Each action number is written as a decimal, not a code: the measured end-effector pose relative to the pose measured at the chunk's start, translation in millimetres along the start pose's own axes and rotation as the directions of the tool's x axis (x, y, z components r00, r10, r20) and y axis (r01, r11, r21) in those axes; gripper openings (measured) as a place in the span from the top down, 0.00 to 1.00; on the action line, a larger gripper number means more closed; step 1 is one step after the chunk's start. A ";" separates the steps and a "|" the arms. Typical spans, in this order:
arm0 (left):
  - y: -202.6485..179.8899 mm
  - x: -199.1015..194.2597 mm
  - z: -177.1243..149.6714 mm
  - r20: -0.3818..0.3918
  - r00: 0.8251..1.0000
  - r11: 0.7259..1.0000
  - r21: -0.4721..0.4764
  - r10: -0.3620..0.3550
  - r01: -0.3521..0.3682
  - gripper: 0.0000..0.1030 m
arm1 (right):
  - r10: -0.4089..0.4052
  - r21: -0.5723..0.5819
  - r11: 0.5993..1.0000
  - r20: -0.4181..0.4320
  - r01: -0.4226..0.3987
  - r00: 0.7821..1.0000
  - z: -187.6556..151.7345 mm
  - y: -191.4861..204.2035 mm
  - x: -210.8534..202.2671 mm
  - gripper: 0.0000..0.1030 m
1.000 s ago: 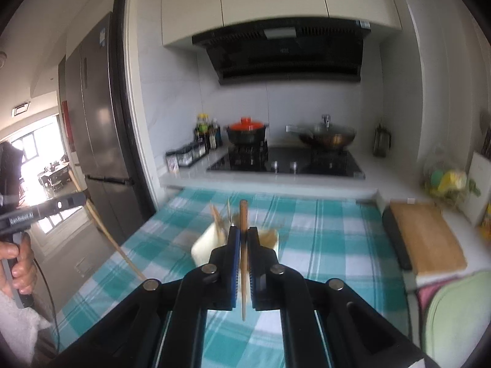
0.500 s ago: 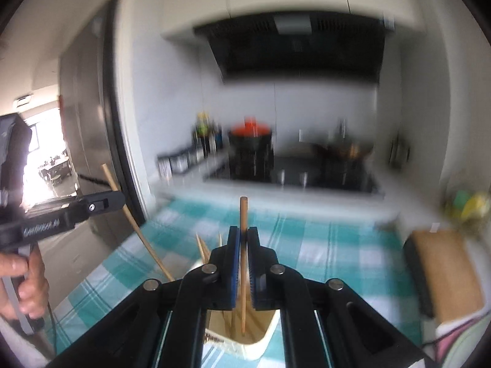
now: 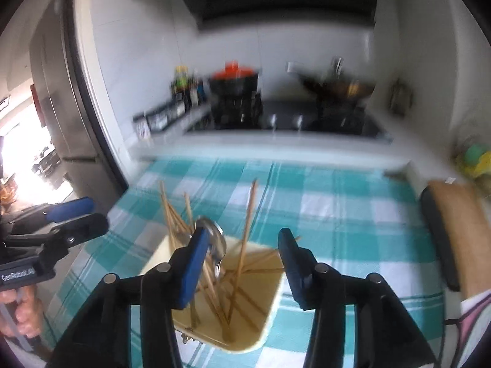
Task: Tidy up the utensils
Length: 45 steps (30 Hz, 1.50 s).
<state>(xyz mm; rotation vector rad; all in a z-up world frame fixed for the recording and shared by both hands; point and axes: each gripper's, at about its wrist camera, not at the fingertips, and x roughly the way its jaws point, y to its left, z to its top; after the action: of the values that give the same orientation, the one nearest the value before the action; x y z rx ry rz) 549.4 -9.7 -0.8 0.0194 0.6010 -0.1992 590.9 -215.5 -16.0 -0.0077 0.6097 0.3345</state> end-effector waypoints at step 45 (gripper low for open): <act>-79.4 -214.1 -155.5 0.111 0.960 0.966 -0.027 0.257 -0.256 0.00 | -0.152 -0.003 0.988 0.162 0.155 0.975 -152.1 116.2 -256.3 0.00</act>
<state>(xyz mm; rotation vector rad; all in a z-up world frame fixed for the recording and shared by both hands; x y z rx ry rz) 274.5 -37.1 -5.3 0.0735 0.4803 0.0555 272.7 -199.9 13.9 -0.0423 0.4431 0.1874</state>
